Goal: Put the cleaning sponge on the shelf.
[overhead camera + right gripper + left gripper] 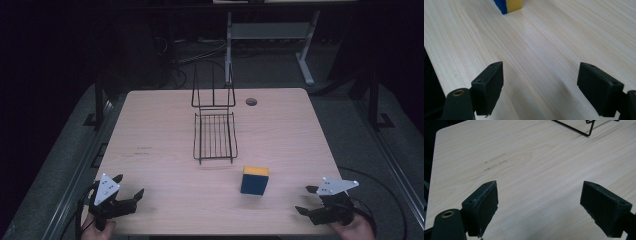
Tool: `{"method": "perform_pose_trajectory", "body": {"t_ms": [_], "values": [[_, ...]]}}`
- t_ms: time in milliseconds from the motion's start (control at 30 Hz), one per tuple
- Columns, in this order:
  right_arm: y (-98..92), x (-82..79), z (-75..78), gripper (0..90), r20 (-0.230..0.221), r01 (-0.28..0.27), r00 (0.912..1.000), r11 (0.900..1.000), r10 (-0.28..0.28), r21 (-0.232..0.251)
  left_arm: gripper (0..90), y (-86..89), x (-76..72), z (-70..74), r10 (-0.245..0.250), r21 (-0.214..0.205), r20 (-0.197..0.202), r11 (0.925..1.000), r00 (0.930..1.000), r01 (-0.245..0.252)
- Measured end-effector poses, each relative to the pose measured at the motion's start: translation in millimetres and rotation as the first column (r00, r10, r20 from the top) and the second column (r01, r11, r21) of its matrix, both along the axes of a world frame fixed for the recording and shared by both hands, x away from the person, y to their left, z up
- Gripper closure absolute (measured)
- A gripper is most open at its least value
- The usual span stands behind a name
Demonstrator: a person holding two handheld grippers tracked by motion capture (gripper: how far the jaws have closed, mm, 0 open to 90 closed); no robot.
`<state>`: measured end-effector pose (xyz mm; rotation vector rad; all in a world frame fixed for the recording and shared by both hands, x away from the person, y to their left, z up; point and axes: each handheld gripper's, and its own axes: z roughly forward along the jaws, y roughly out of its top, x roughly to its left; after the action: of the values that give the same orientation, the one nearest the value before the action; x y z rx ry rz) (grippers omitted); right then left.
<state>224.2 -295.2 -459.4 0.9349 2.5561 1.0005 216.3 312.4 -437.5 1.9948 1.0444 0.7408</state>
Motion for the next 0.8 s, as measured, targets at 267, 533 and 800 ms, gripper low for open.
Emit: {"method": "perform_pose_trajectory", "body": {"t_ms": [267,533,800], "values": [[6.5,1.2,-0.5,20.8,-0.006,-0.023,0.9997,0.9997,0.023,-0.003,14.1,0.0,0.0,0.0,0.006,-0.003,-0.001,1.0000,1.0000,-0.006],[17.3,2.5,3.9,20.6,-0.005,-0.057,0.9984,0.9980,0.057,-0.026,14.1,-1.4,-0.8,0.0,0.002,-0.002,0.000,1.0000,1.0000,-0.002],[29.3,9.1,10.9,20.2,-0.015,-0.105,0.9944,0.9936,0.104,-0.042,14.1,-0.6,-1.7,0.7,0.009,-0.005,0.002,1.0000,1.0000,-0.009]]}}
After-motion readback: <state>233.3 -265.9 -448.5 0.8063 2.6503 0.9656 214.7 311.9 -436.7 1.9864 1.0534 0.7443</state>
